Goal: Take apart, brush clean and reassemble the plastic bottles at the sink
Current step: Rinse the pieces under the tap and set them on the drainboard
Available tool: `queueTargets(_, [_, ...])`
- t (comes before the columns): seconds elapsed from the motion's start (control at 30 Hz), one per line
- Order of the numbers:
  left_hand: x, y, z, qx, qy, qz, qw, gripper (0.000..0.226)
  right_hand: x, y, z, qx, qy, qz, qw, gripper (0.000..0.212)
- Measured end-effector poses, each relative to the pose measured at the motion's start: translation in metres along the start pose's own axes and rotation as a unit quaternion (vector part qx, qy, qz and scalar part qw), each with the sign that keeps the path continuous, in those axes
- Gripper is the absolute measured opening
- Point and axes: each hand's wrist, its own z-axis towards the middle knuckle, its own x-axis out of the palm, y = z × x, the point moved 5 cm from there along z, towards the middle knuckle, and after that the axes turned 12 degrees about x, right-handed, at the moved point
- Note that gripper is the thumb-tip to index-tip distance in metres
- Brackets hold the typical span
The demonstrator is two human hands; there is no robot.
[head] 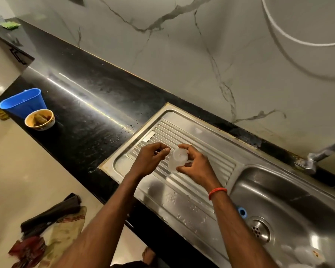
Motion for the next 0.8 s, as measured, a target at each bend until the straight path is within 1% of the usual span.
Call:
queueTargets(0.1, [-0.005,0.009,-0.001,-0.002,0.014,0.01,1.0,0.015,0.011,-0.004,0.005,0.013,0.003,0.003,1.0,0.075])
queueTargets(0.17, [-0.007,0.014,-0.001,-0.005,0.021,0.011,1.0,0.016,0.017,-0.005,0.008,0.016,0.013,-0.008,1.0,0.071])
queueTargets(0.27, [-0.01,0.019,-0.001,-0.005,0.027,0.015,1.0,0.016,0.025,-0.005,0.011,0.016,0.02,-0.023,0.999,0.069])
queueTargets(0.43, [-0.015,0.022,-0.003,-0.005,0.019,0.024,1.0,0.016,0.035,-0.009,0.014,0.018,0.022,-0.04,0.999,0.071])
queueTargets(0.67, [-0.018,0.023,-0.002,0.001,0.001,0.034,0.999,0.014,0.039,-0.01,0.012,0.018,0.022,-0.035,0.999,0.068])
queueTargets(0.8, [-0.018,0.018,-0.001,0.009,-0.005,0.041,0.999,0.015,0.039,-0.011,0.012,0.012,0.028,-0.062,0.998,0.076])
